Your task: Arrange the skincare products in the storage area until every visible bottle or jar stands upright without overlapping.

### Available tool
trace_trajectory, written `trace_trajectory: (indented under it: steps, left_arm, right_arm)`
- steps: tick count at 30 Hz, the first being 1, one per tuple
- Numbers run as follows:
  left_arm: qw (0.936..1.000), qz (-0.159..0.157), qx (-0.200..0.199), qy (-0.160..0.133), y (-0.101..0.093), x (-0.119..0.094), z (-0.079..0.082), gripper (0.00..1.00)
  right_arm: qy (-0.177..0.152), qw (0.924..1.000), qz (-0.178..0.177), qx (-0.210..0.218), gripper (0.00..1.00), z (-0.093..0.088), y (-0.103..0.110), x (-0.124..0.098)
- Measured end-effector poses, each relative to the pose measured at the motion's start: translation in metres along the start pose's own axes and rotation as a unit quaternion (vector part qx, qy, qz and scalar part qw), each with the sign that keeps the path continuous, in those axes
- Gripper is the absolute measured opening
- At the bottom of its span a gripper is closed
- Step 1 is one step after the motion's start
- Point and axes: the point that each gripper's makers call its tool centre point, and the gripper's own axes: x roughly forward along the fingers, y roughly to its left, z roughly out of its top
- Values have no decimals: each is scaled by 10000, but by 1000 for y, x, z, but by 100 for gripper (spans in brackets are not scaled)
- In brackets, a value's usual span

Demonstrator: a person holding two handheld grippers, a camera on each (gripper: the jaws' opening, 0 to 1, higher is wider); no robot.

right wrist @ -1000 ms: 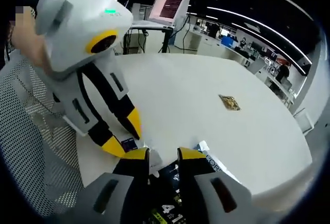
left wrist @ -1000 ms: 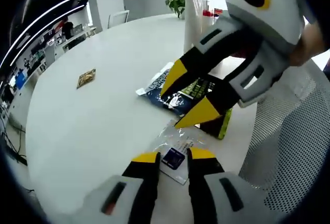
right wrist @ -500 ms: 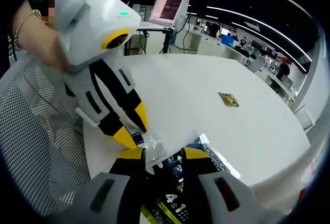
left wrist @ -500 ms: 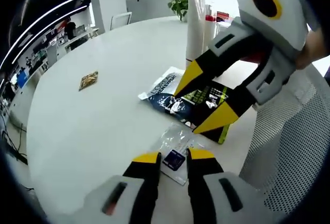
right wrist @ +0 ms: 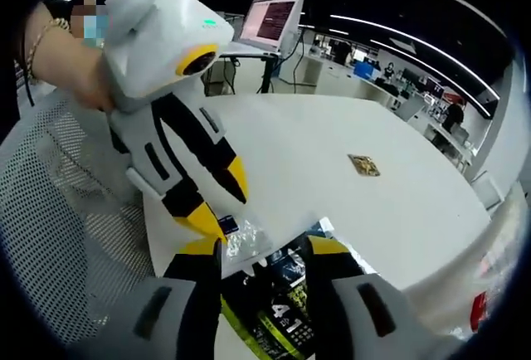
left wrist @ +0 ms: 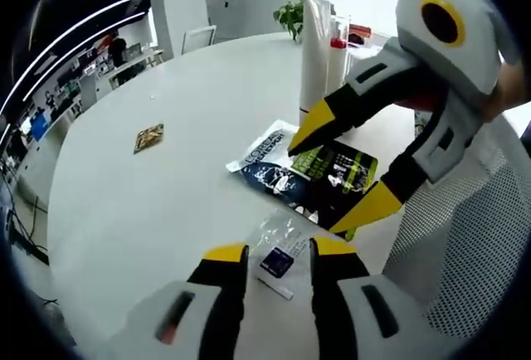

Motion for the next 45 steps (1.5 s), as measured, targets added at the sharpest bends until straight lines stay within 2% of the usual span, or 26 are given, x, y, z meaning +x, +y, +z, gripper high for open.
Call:
trace_trajectory:
  steps: [4, 9, 13, 16, 22, 27, 30, 35, 37, 39, 43, 45]
  left_arm:
    - [10000, 13, 26, -92, -6, -6, 9, 40]
    - [9997, 159, 8, -200, -4, -12, 17, 51]
    - [9994, 231, -18, -264, -2, -18, 20, 55]
    - [9990, 279, -50, -332, 1, -20, 21, 59]
    - [9981, 345, -152, -477, -5, -34, 34, 63]
    - [9975, 365, -219, -567, -4, -36, 40, 67]
    - [9968, 358, -258, -665, -8, -41, 48, 70]
    - [9960, 335, -279, -774, -8, -45, 53, 75]
    - [9956, 352, -312, -808, -1, -46, 50, 76]
    - [9954, 387, -316, -821, -1, -50, 51, 77]
    - [9949, 434, -309, -862, 1, -60, 50, 81]
    - [9942, 437, -399, -900, 1, -65, 49, 83]
  right_arm:
    - [-51, 10000, -21, -53, 45, 5, 7, -14]
    - [-69, 9998, -85, -154, 50, 4, 4, -18]
    - [-182, 9995, -209, -141, 53, 9, -1, -31]
    - [-295, 9990, -340, -74, 56, 15, -6, -47]
    - [-439, 9968, -652, 144, 64, 13, -22, -67]
    - [-602, 9934, -867, 443, 66, 13, -34, -88]
    - [-777, 9892, -981, 765, 69, 14, -40, -100]
    - [-953, 9829, -1189, 1037, 74, 11, -53, -121]
    - [-974, 9804, -1304, 1114, 75, 5, -60, -129]
    - [-1007, 9760, -1461, 1261, 79, 0, -65, -138]
    - [-1088, 9600, -1915, 1726, 93, -15, -81, -157]
    - [-1082, 9562, -2001, 1840, 96, -22, -85, -162]
